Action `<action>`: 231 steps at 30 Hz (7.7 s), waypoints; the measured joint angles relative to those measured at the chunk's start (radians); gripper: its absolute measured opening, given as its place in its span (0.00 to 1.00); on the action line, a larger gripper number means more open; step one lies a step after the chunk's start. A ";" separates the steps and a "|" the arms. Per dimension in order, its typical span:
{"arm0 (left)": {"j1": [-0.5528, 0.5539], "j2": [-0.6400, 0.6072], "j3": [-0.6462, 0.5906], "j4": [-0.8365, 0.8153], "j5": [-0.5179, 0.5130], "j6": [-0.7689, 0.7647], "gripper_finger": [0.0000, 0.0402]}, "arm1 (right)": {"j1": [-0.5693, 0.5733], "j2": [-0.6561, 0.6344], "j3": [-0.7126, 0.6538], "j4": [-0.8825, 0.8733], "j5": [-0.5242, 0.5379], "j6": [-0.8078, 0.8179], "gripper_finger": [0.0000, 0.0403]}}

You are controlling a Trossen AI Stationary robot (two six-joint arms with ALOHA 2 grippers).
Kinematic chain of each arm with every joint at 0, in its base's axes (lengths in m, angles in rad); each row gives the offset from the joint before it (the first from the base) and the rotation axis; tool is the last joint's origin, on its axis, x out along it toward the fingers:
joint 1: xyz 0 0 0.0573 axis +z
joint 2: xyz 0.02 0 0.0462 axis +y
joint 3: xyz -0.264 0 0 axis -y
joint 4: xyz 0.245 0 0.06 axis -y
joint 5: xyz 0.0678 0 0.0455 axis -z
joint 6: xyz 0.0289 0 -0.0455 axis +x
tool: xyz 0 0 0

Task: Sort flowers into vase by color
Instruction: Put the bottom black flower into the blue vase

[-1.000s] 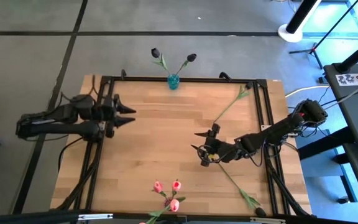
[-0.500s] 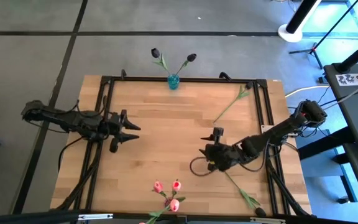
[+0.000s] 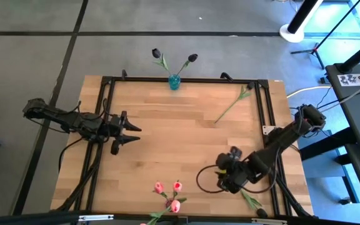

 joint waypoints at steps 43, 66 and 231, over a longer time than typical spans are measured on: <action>0.001 0.000 0.000 0.007 -0.050 0.078 0.43 | 0.086 0.048 -0.222 0.222 -0.773 0.524 0.60; 0.001 0.002 0.000 0.028 -0.089 0.093 0.43 | 0.087 0.259 -0.230 0.255 -0.906 0.346 0.30; 0.376 0.398 0.031 0.539 0.008 0.200 0.01 | -0.674 0.313 0.392 1.071 0.003 -1.511 0.59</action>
